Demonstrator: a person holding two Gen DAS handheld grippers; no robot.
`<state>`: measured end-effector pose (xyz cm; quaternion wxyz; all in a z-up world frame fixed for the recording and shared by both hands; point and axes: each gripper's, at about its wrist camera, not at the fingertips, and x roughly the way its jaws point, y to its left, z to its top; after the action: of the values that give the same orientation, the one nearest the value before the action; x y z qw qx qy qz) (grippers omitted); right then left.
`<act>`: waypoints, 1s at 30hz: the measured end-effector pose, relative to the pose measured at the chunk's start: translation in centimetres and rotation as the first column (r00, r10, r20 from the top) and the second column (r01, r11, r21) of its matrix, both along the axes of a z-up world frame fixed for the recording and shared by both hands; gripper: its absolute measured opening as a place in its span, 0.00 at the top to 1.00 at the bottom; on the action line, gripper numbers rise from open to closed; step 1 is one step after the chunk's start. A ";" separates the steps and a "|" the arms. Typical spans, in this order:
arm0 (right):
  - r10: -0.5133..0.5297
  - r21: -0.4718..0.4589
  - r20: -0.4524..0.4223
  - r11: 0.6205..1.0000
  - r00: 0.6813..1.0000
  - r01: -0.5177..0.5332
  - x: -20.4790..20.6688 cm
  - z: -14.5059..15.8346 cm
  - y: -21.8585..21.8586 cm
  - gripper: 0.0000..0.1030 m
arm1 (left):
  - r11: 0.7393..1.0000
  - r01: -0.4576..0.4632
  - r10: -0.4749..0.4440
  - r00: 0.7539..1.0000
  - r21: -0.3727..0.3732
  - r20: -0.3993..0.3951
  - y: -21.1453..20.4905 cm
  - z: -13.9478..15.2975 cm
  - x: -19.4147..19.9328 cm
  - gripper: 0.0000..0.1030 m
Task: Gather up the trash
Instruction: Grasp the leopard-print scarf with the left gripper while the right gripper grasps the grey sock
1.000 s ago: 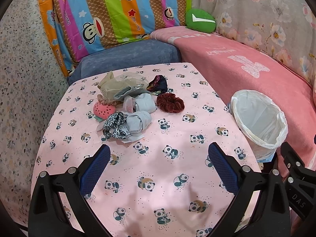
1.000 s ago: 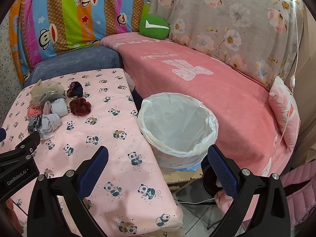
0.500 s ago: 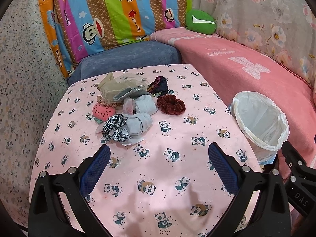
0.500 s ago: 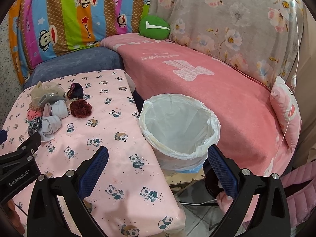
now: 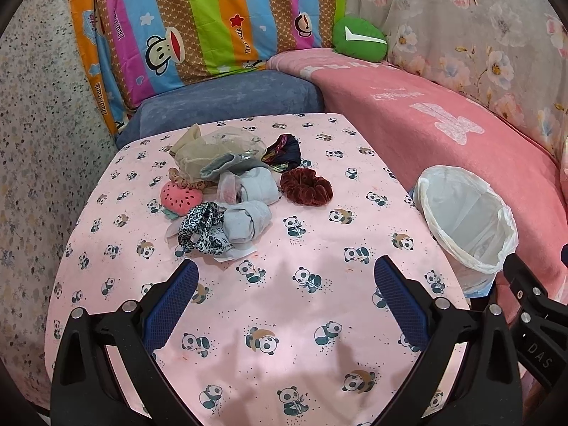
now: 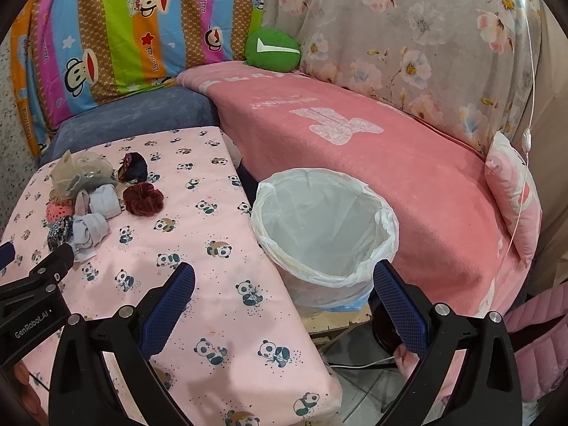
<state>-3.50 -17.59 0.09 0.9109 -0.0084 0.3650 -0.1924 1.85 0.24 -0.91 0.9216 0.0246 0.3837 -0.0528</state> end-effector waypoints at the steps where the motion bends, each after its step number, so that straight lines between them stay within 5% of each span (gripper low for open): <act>1: 0.004 0.008 0.000 1.000 1.000 -0.004 0.0 -0.1 0.1 0.06 | 1.000 0.003 -0.003 1.000 0.002 0.003 0.1 -0.1 0.0 0.08; 21: 0.171 0.064 -0.018 0.983 0.985 -0.170 5.7 -2.9 6.1 0.07 | 0.983 -0.183 0.182 0.980 -0.013 -0.076 11.0 -5.0 6.3 0.08; 30: 0.216 0.101 -0.023 0.972 0.976 -0.213 9.3 -4.6 8.7 0.07 | 0.987 -0.144 0.133 0.981 -0.070 -0.144 12.1 -8.0 9.7 0.13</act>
<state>5.83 -8.93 -4.46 0.9193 -0.0063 0.3863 -0.0747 11.59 12.36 -8.92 0.8944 -0.0429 0.4451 -0.0054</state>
